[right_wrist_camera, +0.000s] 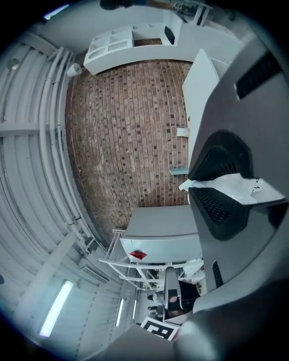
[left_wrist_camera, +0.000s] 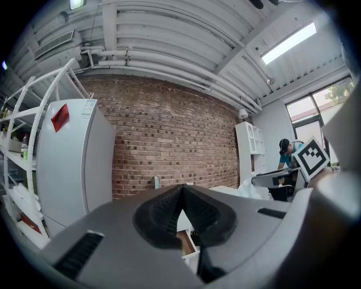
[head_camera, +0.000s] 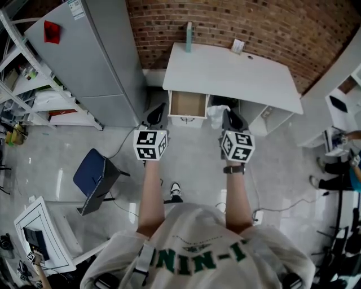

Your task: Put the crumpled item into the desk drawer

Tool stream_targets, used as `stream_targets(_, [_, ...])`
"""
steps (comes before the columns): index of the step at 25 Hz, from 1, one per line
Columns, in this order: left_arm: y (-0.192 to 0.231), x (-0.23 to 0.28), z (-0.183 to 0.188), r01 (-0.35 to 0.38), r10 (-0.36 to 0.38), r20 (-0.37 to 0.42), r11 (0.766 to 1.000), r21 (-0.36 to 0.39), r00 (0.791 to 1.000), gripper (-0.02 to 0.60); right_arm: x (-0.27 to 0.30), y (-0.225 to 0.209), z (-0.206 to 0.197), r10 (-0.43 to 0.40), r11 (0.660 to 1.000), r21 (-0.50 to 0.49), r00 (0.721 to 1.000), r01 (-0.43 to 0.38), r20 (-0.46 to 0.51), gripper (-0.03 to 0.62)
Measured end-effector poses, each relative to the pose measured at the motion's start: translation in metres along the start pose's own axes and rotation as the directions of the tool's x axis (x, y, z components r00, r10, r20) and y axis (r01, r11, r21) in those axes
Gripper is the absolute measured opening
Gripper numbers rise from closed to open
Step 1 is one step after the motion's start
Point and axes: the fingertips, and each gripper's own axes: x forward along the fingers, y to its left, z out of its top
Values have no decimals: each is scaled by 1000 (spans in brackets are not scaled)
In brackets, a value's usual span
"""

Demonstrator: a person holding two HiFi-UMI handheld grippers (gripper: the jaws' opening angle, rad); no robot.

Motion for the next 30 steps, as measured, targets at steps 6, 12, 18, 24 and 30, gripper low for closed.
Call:
stream_targets(6, [38,42,-12,28,-28,-17,1000,-8,999,-2,58,16,-9,5,1000,-1,999,-5,-38,37])
stream_targets(12, [63,76,-40,84,-85,-51,996,-25,995,-2,102,34,-31,-7,1000,13,997,8,-76,37])
stream_targets(18, [74,107,-76,133,-139,-97,989,-67,985,-2,127,36,-66,-16,1000,20,988,20,-154,37])
stream_targets(24, [77,150,-108,118,-130,-125,988,-94,984,-3,169,15,-87,10,1000,9,979,-8,-202,37])
stream_targets(30, [81,194,-140,101,-115,-155,990,-97,981,-2,212,6,-124,62,998,25,961,-57,-269,35])
